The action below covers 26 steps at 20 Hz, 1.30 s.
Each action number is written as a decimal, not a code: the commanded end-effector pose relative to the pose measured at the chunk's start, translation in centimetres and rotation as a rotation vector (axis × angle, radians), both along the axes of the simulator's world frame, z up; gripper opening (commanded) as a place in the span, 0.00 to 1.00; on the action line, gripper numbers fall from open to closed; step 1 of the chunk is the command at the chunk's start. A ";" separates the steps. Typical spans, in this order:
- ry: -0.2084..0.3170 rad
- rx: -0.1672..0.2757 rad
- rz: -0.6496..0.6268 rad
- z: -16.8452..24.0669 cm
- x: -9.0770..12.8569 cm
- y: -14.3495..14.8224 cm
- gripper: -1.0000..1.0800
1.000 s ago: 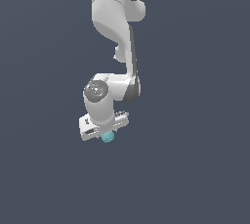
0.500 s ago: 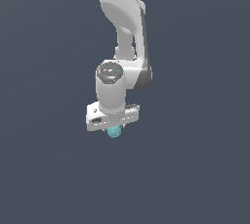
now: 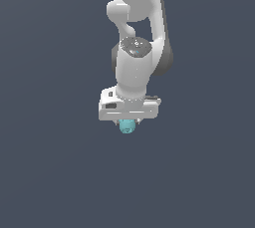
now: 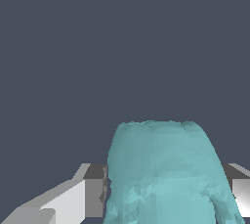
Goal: Pick up the object and move it to a goal position.
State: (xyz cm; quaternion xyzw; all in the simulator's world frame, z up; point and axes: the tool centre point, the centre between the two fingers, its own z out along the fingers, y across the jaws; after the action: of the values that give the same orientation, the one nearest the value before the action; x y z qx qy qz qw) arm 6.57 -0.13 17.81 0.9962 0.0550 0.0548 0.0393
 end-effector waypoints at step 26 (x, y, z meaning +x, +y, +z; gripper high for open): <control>-0.161 -0.081 -0.421 17.6 2.3 13.0 0.00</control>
State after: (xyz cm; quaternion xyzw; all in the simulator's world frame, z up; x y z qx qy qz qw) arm 8.67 12.13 34.44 0.9784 -0.1428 0.1187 0.0908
